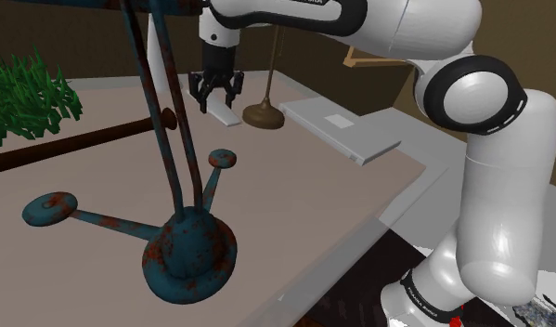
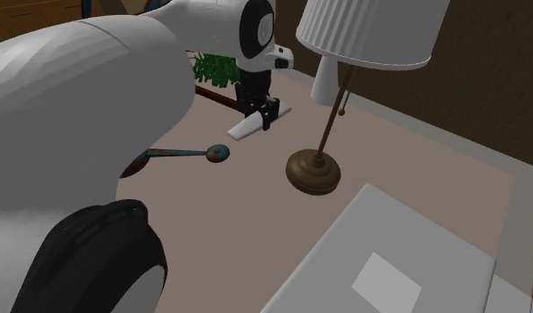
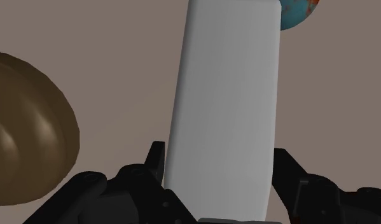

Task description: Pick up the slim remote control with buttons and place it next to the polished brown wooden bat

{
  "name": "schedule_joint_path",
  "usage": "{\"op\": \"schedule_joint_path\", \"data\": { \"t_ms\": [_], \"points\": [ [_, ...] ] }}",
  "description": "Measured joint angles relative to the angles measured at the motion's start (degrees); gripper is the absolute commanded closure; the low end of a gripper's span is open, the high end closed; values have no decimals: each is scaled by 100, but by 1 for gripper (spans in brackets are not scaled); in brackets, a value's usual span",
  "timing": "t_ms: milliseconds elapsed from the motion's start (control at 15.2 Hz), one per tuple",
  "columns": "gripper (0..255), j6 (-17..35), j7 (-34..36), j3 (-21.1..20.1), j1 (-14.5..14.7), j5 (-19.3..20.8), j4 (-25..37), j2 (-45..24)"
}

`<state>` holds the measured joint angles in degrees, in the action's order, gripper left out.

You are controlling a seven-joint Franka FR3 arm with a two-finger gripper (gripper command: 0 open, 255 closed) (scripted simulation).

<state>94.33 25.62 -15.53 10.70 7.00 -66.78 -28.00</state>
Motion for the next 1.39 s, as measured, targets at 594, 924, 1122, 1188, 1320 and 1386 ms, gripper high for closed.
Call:
{"op": "schedule_joint_path", "data": {
  "t_ms": [594, 924, 1122, 1188, 1320, 1386],
  "points": [
    [255, -884, -26, 14, 141, 69, 1201, -312],
    [255, -954, 150, -39, 221, 31, 997, -17],
    [255, -693, 464, -124, 327, -39, 333, 455],
    [255, -604, 555, -164, 341, -95, -4, 698],
    [255, -528, 757, -246, 463, -129, -308, 894],
    [255, -395, 856, -289, 494, -177, -649, 1094]
  ]
}}
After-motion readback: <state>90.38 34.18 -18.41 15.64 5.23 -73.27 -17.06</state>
